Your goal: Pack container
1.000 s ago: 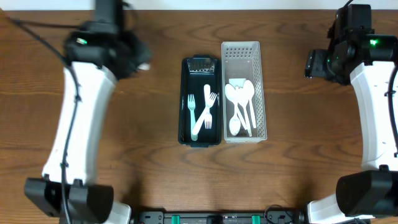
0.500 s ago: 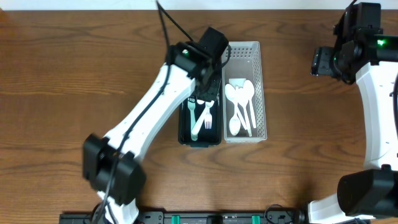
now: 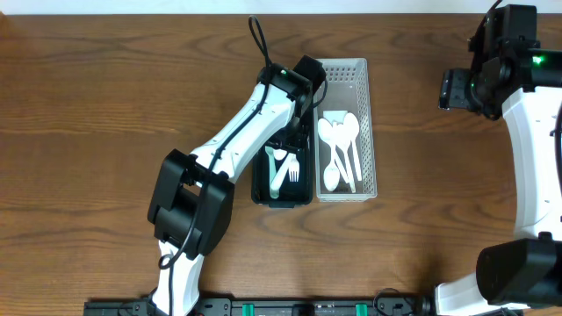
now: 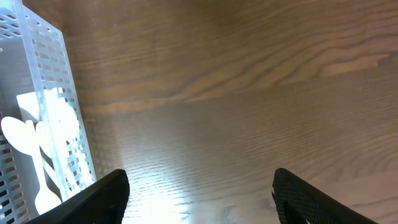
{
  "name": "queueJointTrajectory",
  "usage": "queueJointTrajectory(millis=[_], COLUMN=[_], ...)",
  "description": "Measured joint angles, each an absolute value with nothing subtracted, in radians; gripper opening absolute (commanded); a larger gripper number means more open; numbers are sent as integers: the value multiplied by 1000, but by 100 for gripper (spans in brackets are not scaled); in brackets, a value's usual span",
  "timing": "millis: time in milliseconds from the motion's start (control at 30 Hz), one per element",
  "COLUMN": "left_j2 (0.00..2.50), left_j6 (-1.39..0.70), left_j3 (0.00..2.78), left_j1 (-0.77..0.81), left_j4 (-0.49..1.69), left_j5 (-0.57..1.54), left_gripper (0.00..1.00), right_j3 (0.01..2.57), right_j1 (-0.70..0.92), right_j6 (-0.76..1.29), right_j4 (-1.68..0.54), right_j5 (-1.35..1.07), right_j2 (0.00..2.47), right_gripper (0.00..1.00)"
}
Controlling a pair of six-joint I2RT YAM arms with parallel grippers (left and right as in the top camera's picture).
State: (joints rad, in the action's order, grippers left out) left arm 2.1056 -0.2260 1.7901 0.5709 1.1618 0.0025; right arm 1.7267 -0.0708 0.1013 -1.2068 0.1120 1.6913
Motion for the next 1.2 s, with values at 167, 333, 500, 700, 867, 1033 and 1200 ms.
queueJointTrajectory(millis=[167,333,500,700,867,1033,1200], left_j2=[2106,2094,1985,1744,1681,1738,1761], left_j6=[-223,-227,-220,-219,-218,-179,-80], left_j3=[1790,1790,1789,1792,1795,1795,1792], left_j1=[570,570,566,471,266,97,-8], left_j4=[1162,1163,1143,969,770,575,573], left_j5=[-37,-106,-215,-299,-277,-235,-220], left_gripper=[82,86,98,98,98,98,98], right_j3=[1727,1727,1727,1726,1727,1729,1732], right_j1=[-71,-71,-70,-44,21,60,62], right_j6=[101,97,85,77,39,25,-30], right_j4=[-1207,-1207,-1186,-968,-620,-346,-350], right_j5=[112,112,112,112,85,57,54], right_j2=[1691,1691,1691,1691,1694,1704,1734], right_gripper=[77,77,77,90,99,99,99])
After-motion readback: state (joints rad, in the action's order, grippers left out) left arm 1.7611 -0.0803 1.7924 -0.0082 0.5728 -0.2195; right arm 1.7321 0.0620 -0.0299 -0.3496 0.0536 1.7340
